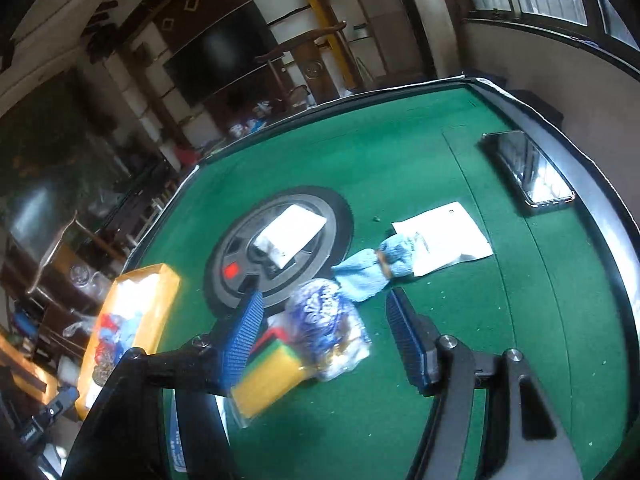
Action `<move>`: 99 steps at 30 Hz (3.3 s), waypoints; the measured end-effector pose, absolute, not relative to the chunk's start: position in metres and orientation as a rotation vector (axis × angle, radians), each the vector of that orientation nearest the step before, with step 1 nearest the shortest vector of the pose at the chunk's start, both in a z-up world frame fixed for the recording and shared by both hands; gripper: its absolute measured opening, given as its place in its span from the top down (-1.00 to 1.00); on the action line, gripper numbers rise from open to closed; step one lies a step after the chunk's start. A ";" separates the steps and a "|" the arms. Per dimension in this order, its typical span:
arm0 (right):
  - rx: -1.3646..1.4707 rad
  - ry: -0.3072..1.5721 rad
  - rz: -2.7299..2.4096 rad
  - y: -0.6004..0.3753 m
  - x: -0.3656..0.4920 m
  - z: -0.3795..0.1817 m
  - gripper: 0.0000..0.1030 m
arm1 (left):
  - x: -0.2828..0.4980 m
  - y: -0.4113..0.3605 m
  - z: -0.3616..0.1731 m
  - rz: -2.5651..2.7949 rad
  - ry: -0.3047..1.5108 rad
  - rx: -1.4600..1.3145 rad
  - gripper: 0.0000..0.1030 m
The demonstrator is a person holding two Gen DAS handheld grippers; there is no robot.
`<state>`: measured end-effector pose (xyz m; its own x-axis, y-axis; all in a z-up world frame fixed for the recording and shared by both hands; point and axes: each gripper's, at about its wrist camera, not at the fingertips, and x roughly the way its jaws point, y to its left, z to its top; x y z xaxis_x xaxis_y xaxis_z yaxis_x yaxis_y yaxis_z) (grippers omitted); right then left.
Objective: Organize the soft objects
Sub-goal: 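Move the left tool to the striped folder pack while the right reaches the clear blue-print bag, then grasp the striped folder pack with the left tool while the right grasps the blue-print bag, then carry the folder pack and blue-print bag into the box and open both tools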
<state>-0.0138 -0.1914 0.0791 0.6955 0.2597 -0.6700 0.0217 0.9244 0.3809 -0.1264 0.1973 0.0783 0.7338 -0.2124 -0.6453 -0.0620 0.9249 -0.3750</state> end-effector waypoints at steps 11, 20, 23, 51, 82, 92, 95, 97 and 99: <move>0.405 0.893 0.184 -0.203 0.008 0.025 -0.14 | -0.116 0.143 0.082 -0.106 0.792 -0.265 -0.41; 0.314 0.816 0.247 -0.175 0.010 0.031 -0.14 | -0.094 0.096 0.066 -0.207 0.850 -0.223 -0.41; 0.255 0.848 0.261 -0.162 0.013 0.026 0.13 | -0.089 0.080 0.060 -0.238 0.876 -0.202 -0.41; 0.453 0.817 0.264 -0.216 -0.005 0.041 0.54 | 0.004 -0.079 0.017 -0.411 0.907 0.476 0.16; 0.532 0.758 0.383 -0.199 -0.013 0.051 0.54 | -0.105 0.248 0.090 -0.014 0.749 -0.288 0.28; 0.451 0.777 0.532 -0.118 -0.033 0.090 0.54 | -0.094 0.293 0.029 0.146 0.904 -0.305 0.26; 0.398 0.795 0.595 -0.079 -0.037 0.093 0.54 | -0.094 0.292 0.023 0.191 0.923 -0.267 0.16; 0.372 0.817 0.643 -0.053 -0.039 0.092 0.54 | -0.097 0.292 0.021 0.211 0.925 -0.249 0.09; 0.339 0.838 0.681 -0.026 -0.041 0.087 0.53 | -0.101 0.289 0.021 0.222 0.919 -0.234 0.03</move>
<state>-0.0413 -0.0261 0.0875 0.4766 0.6723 -0.5664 -0.4169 0.7401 0.5277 -0.1006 0.2888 0.0211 0.5870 0.0893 -0.8046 -0.2883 0.9518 -0.1047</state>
